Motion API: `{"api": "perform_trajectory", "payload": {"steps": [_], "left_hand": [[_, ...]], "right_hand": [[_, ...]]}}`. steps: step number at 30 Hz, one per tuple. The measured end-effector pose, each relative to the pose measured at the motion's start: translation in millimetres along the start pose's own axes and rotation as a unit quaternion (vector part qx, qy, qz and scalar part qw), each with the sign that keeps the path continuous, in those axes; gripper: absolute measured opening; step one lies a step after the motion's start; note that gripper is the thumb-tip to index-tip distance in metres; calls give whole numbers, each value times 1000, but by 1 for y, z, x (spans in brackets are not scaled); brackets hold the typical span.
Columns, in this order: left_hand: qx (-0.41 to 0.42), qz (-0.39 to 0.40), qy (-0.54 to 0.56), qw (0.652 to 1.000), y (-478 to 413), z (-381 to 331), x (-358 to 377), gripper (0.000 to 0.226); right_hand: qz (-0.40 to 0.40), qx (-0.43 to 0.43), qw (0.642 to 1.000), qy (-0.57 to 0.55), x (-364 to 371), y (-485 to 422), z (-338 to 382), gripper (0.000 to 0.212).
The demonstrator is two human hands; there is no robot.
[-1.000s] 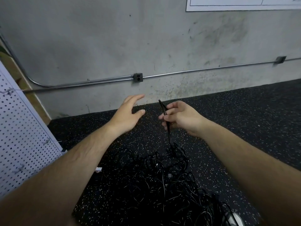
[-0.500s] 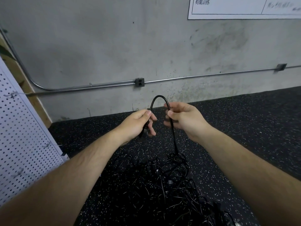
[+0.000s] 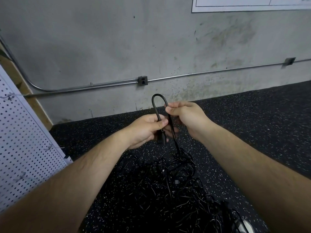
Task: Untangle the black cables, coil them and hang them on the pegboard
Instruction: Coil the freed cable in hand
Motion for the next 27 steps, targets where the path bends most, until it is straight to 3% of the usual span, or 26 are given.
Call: {"api": "perform_trajectory", "payload": {"steps": [4, 7, 10, 12, 15, 18, 20, 27], "left_hand": [[26, -60, -23, 998, 0, -3, -4, 14], [42, -139, -4, 989, -3, -9, -17, 16], [37, -199, 45, 978, -4, -13, -35, 15], [37, -193, 43, 979, -2, -14, -39, 15], [36, -167, 45, 984, 2, -16, -38, 15], [37, -146, 44, 988, 6, -21, -36, 16], [29, -145, 11, 989, 9, -22, -38, 16], [24, -227, -181, 957, 9, -16, -52, 18]], "right_hand": [[53, -20, 998, 9, -1, 1, -4, 8], [125, -29, 988, 90, -3, 6, -17, 16], [226, -19, 948, 223, -7, 13, -36, 19], [274, -7, 917, 290, -8, 16, -50, 27], [288, -3, 897, 334, -5, 14, -70, 29], [304, -7, 859, 412, -1, 14, -88, 9], [296, -10, 844, 447, -3, 12, -94, 16], [190, -70, 866, 457, -17, -1, -68, 21]]}}
Point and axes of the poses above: each hand's wrist, its own y-axis away from the middle knuckle, its own x-axis out of the palm, z = x × y, the point moved 3 cm from there along -y, towards the middle knuckle, and after that the axes turned 8 degrees about -z, right-handed, at the moved point
